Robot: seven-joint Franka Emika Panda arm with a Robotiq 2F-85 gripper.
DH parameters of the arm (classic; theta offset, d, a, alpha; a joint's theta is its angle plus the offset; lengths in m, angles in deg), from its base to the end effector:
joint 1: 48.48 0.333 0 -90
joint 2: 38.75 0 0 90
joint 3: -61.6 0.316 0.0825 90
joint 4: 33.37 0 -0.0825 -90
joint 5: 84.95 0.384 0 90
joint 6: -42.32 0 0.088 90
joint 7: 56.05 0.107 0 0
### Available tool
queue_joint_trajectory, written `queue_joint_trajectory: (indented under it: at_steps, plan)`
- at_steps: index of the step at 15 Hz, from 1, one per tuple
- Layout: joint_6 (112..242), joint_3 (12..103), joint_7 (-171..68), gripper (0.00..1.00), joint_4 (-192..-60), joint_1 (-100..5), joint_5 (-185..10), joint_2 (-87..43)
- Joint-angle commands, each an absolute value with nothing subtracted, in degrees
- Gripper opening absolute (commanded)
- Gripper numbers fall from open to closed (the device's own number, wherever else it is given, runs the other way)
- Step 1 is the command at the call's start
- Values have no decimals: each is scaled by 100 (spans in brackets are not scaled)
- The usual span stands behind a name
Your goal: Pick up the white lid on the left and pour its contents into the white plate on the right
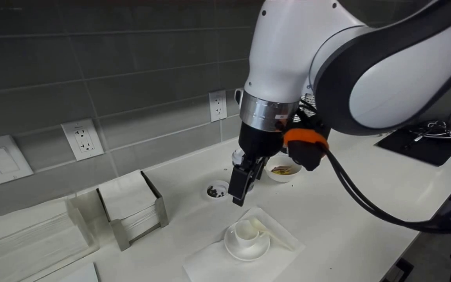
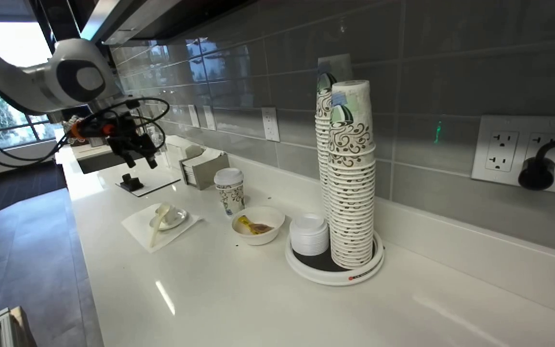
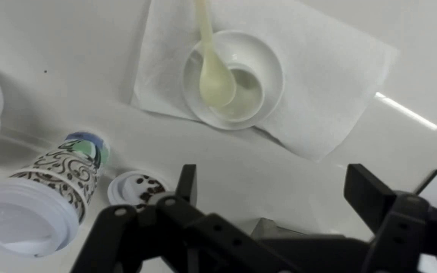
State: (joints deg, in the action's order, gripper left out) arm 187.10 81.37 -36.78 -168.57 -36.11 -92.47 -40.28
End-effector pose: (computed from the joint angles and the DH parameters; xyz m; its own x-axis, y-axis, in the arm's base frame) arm 0.4359 0.2756 0.3567 0.9254 0.3163 0.2089 0.3158 -0.9481 0.0366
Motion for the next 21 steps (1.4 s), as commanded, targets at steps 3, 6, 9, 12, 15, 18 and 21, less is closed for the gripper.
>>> queue_joint_trajectory:
  at_steps: [3,6,9,12,15,18,21]
  plan:
    - [18495,7699,-2890,100,-15759,-3443,-10584,-2965]
    - [18349,7474,-2692,100,-15411,-3246,-10665,-2578]
    - [18545,7355,-2964,100,-15634,-3197,-10408,-2707]
    - [18546,7329,-2967,100,-15634,-3186,-10411,-2708]
    - [18546,7329,-2967,100,-15634,-3185,-10412,-2715]
    - [18546,7329,-2967,100,-15634,-3184,-10412,-2716]
    - [18744,7087,-2249,100,-15524,-3040,-11078,-2532]
